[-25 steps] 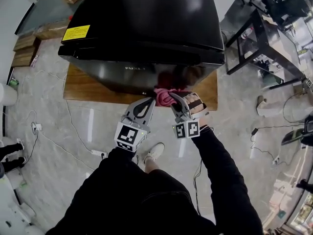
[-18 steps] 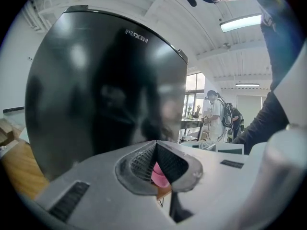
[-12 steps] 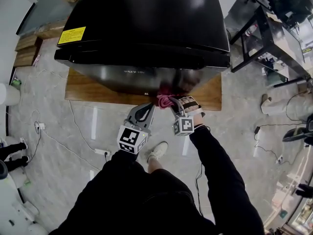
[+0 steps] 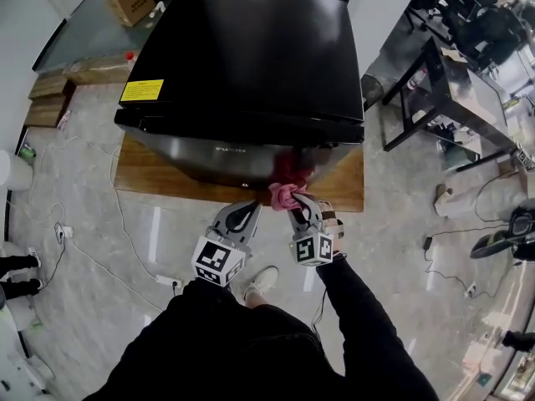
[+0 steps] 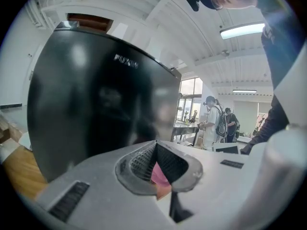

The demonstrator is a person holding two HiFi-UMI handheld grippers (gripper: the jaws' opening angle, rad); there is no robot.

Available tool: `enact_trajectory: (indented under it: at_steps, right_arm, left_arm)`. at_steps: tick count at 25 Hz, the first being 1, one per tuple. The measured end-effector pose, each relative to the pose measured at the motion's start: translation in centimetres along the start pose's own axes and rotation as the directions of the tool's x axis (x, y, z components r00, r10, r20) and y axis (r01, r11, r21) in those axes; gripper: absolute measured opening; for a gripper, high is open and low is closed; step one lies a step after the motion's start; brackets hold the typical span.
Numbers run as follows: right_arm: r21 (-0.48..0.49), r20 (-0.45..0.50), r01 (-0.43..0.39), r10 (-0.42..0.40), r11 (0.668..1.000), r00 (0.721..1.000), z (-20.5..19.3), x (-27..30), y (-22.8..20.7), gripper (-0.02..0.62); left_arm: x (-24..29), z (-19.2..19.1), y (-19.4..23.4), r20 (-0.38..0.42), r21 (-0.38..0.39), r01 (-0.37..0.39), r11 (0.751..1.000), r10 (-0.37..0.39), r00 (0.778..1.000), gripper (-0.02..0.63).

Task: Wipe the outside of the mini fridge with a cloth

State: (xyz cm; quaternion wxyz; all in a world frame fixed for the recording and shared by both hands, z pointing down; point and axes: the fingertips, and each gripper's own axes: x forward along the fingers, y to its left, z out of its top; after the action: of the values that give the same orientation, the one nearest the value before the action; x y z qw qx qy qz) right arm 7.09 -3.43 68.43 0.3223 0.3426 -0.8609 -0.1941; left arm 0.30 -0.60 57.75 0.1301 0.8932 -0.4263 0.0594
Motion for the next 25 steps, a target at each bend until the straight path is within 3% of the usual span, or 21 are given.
enact_trajectory:
  at_steps: [3,6,9,18,25]
  right_arm:
    - [0.120,0.044,0.130,-0.136,0.984,0.990,3.3,-4.7,-4.6,0.071]
    - [0.261,0.067,0.233,-0.258,0.937,0.964,5.7,-9.5,-8.9,0.071]
    - [0.364,0.088,0.282,-0.335,0.888,0.938,7.1,-13.6,-12.4,0.071]
    - [0.406,0.072,0.386,-0.450,0.828,0.890,10.2,-18.4,-20.1,0.072]
    - [0.443,0.040,0.405,-0.469,0.800,0.882,11.1,-17.9,-24.6,0.074]
  left_arm:
    - [-0.4,3.9,-2.6,0.047,0.026,0.036,0.999,-0.038,0.998,0.006]
    - [-0.8,7.8,-5.3,0.090,0.059,0.078,0.995,-0.083,0.992,0.006]
    - [-0.5,10.8,-7.7,0.115,0.054,0.117,0.992,-0.123,0.986,0.006]
    - [2.9,16.0,-12.9,0.123,0.067,0.296,0.953,-0.302,0.945,0.006]
    - [5.0,17.5,-16.4,0.109,0.096,0.445,0.890,-0.454,0.884,0.006]
